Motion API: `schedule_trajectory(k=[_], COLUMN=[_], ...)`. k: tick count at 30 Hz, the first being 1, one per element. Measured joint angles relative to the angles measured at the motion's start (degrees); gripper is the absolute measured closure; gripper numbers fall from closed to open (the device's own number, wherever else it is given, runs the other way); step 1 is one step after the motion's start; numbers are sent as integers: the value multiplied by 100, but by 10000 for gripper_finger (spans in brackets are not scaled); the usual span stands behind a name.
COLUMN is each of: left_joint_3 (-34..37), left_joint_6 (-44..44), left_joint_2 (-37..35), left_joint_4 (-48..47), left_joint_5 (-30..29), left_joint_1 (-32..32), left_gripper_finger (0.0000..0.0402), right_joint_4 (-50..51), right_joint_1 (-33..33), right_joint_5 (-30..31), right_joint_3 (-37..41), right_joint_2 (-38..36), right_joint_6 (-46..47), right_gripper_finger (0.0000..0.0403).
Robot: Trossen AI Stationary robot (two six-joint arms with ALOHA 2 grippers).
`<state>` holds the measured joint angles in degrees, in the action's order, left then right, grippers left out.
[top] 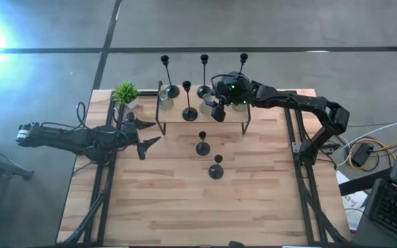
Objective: Pick & Place candle stick holders
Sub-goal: Put the green candle holder on the shelf
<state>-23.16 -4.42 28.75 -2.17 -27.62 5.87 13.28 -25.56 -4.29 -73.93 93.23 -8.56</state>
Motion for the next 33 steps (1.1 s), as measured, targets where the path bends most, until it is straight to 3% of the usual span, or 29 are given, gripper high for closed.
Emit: schedule_trajectory(k=[18,33], left_joint_3=[0,0], left_joint_6=[-7,-9], left_joint_2=[0,0], left_joint_4=[-4,-4], left_joint_5=[53,108], left_joint_1=[2,-1], left_gripper_finger=[101,101], right_joint_4=[30,1035], right_joint_1=[2,4], right_joint_5=[-2,-2], right_joint_3=[-31,-52], right_joint_2=[-9,-345], right_joint_6=[-111,-68], right_gripper_finger=[117,140])
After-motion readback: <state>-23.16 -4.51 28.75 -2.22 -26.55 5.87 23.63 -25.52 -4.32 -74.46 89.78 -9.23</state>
